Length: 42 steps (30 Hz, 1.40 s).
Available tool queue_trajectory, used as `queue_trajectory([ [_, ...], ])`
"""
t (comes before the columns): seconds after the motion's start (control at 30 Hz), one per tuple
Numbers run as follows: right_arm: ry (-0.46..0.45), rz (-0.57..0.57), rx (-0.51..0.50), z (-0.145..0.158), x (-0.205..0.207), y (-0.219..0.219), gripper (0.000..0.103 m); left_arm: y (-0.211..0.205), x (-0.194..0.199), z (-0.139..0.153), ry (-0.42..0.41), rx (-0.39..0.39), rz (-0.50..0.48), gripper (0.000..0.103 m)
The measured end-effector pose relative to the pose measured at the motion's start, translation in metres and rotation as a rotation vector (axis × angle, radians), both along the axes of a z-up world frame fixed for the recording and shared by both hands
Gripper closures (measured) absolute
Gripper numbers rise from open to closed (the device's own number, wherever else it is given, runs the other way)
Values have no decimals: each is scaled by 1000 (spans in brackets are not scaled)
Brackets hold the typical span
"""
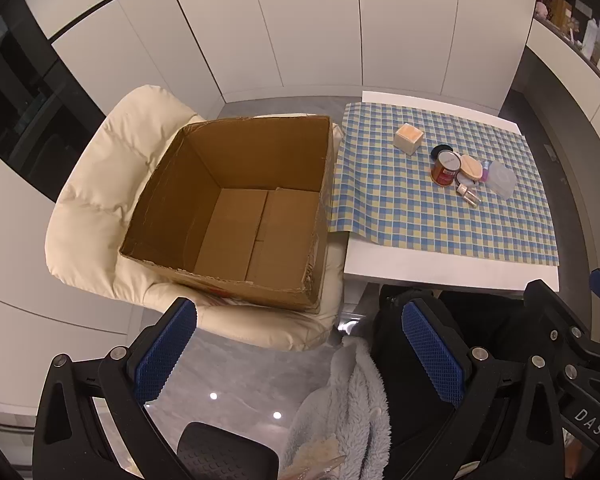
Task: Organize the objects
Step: 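Move both tools toward the checked table with the objects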
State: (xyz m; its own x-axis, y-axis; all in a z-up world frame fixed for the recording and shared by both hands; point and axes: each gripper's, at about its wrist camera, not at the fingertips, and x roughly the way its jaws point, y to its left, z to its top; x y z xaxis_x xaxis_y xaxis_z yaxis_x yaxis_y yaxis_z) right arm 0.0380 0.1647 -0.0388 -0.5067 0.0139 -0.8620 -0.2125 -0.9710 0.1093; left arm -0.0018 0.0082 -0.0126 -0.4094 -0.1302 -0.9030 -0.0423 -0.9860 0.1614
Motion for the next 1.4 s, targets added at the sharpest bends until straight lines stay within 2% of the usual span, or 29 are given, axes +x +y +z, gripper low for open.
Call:
queue_trajectory([
  [0.77, -11, -18, -21, -5, 2, 4, 0, 6, -1, -7, -17, -11, -24, 0],
  [1.1, -19, -10, -35, -8, 0, 4, 0, 6, -3, -13, -38, 7, -8, 0],
  [1.4, -24, 2, -54, -10, -2, 17, 0, 21, -5, -12, -21, 2, -14, 0],
])
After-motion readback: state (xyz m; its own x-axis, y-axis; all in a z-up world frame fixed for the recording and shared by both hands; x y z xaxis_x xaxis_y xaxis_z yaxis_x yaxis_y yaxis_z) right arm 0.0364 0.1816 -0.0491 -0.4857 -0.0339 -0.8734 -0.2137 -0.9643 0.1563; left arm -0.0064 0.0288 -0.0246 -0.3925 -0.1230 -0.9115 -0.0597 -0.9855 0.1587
